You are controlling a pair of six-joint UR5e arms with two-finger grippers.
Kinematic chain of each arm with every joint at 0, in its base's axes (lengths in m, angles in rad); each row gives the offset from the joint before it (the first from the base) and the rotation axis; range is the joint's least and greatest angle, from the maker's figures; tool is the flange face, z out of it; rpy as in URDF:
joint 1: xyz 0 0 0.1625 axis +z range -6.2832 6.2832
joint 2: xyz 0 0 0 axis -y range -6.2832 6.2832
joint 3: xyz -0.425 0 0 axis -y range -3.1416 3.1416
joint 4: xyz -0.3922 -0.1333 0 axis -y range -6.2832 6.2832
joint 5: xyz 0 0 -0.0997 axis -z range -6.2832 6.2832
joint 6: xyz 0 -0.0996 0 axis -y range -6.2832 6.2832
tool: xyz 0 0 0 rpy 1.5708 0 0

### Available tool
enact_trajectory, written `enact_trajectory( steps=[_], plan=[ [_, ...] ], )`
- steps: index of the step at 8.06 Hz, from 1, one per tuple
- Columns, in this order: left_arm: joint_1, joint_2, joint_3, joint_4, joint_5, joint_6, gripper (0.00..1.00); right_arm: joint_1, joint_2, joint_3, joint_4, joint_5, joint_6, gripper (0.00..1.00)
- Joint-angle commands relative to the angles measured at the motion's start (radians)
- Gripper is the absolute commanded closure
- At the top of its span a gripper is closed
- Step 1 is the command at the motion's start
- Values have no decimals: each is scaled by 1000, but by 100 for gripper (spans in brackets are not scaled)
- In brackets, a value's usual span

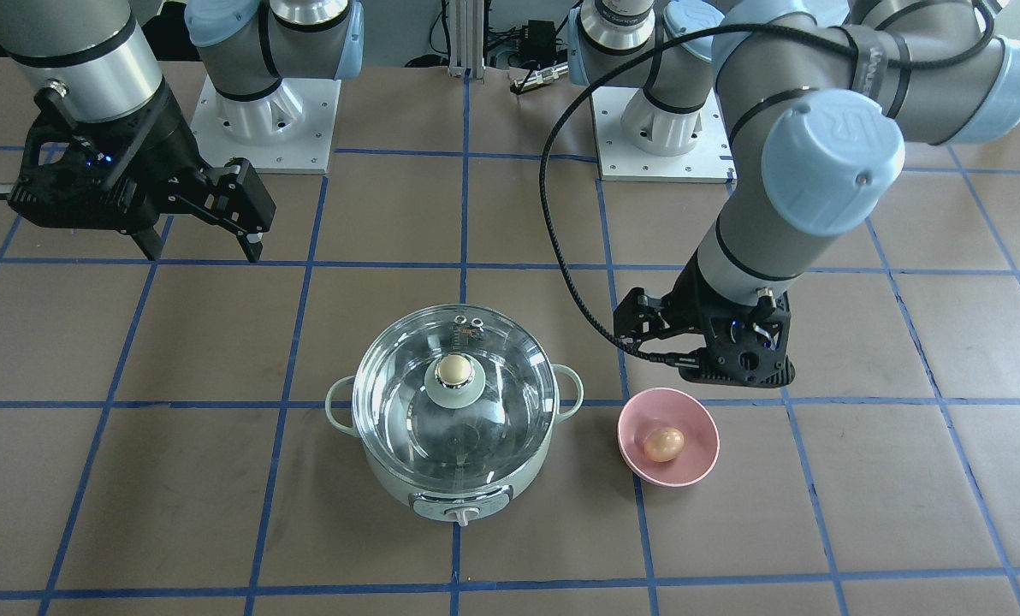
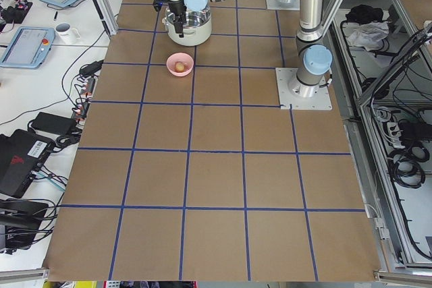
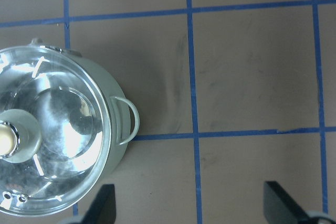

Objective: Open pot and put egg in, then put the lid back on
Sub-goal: 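Move the left gripper over the pink bowl while the right gripper nears the lid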

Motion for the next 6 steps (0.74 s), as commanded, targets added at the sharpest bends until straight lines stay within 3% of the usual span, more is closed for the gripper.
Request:
enact_trajectory(
  steps=[1, 3, 6],
  plan=[
    [32, -70, -80, 142, 8, 77, 0, 54, 69, -1, -97, 19, 52, 0],
    [34, -115, -144, 255, 8, 128, 0, 143, 147, -1, -240, 19, 174, 0],
    [34, -123, -158, 260, 24, 136, 0, 225, 223, 0, -279, 19, 319, 0]
  ],
)
